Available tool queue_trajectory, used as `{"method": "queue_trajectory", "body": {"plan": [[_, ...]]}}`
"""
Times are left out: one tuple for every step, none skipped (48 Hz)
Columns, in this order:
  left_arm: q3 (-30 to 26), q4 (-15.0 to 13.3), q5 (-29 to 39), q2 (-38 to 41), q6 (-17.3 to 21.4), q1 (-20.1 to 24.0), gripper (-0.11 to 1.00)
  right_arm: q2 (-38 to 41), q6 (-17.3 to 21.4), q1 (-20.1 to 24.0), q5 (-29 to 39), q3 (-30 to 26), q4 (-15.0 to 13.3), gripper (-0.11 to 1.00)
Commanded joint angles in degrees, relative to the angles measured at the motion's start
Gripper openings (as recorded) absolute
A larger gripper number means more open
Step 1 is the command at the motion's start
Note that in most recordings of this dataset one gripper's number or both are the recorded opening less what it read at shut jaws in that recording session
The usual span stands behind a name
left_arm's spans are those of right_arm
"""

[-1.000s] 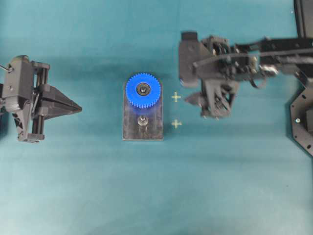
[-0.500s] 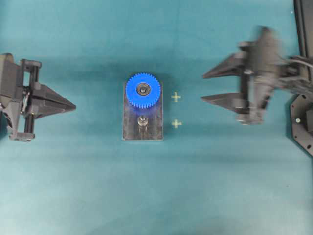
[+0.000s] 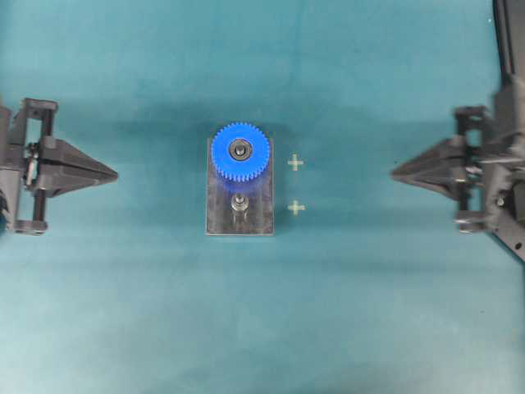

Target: Fit the large gear onto the shaft.

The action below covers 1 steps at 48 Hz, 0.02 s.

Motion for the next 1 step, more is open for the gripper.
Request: {"method": "queue_trajectory", "body": {"plan": [[0.8, 0.2, -1.1, -1.1, -0.1, 0.4, 0.0, -4.7, 1.2, 0.2, -0.5, 2.4, -0.1, -0.01]]}}
